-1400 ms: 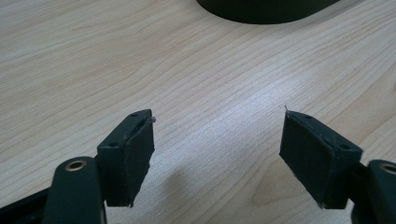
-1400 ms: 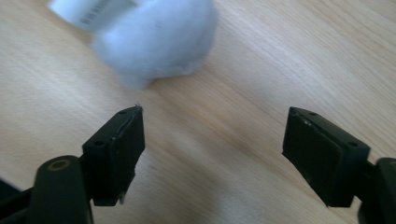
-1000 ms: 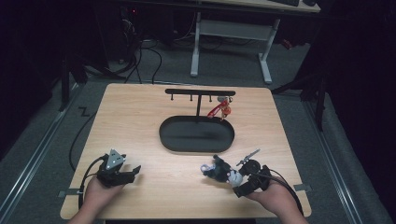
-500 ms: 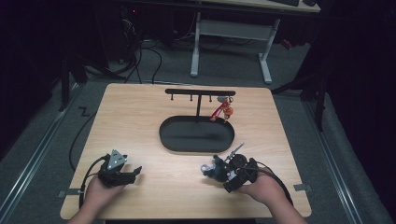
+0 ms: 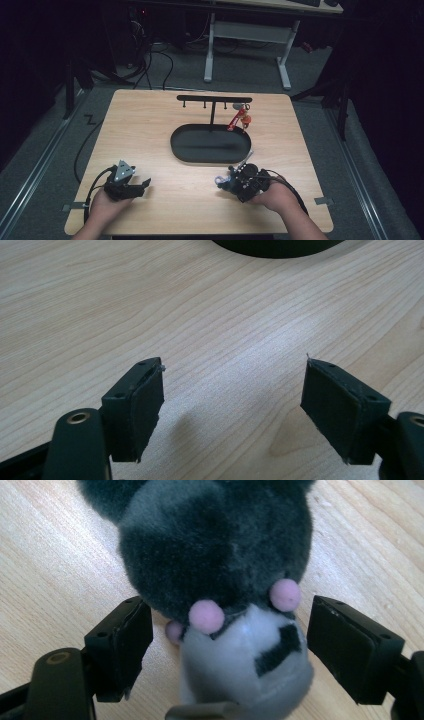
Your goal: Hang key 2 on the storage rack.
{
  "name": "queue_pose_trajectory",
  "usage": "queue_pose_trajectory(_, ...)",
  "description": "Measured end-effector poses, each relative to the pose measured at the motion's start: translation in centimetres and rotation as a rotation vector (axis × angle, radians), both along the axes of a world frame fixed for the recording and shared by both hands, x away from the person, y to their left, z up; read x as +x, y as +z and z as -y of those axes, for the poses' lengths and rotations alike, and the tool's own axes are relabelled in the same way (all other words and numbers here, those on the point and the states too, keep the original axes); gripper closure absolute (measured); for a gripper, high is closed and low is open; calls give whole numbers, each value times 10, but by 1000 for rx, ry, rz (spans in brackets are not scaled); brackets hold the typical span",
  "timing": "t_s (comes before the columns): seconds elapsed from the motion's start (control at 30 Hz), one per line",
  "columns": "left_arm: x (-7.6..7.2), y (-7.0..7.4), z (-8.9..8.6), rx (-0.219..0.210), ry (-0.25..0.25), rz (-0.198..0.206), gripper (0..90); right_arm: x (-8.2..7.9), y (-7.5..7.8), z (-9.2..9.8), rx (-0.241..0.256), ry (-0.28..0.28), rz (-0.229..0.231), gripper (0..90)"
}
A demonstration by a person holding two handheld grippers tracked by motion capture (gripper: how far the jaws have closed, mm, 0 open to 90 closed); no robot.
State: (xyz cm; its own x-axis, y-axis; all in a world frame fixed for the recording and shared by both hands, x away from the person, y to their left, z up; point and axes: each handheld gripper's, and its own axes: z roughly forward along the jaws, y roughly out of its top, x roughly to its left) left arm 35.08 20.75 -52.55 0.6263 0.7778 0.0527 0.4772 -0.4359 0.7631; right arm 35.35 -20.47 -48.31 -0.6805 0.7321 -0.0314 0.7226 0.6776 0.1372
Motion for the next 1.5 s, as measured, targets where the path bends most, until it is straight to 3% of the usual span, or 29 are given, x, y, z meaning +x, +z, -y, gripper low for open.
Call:
queue_pose_trajectory(0.23,0,0,1,-4,-6,-13,256,-2,-8,-1,-15,41,1,295)
queue_pose_trajectory(0.33,0,0,1,-16,-12,-17,260,-5,-7,-2,-18,29,19,409)
queue_pose_trajectory(0.47,-2,2,2,-30,-22,-9,261,-7,-6,-3,-20,20,35,464)
queue_pose_trajectory(0.67,-4,2,4,-28,-39,11,251,-8,8,-3,25,-45,22,481)
queue_pose_trajectory(0.8,-4,3,3,-31,-37,21,234,-6,20,-2,31,-48,42,484)
queue_pose_trajectory(0.83,-4,3,3,-31,-36,25,211,-6,27,-2,31,-76,42,483)
queue_pose_trajectory(1.03,-4,5,4,-43,-36,23,187,-7,42,-1,20,-107,43,484)
queue_pose_trajectory(1.3,-6,6,5,-32,-44,50,186,-4,53,4,46,-143,32,485)
queue_pose_trajectory(1.5,-6,5,5,-30,-44,41,187,0,64,8,59,-164,27,486)
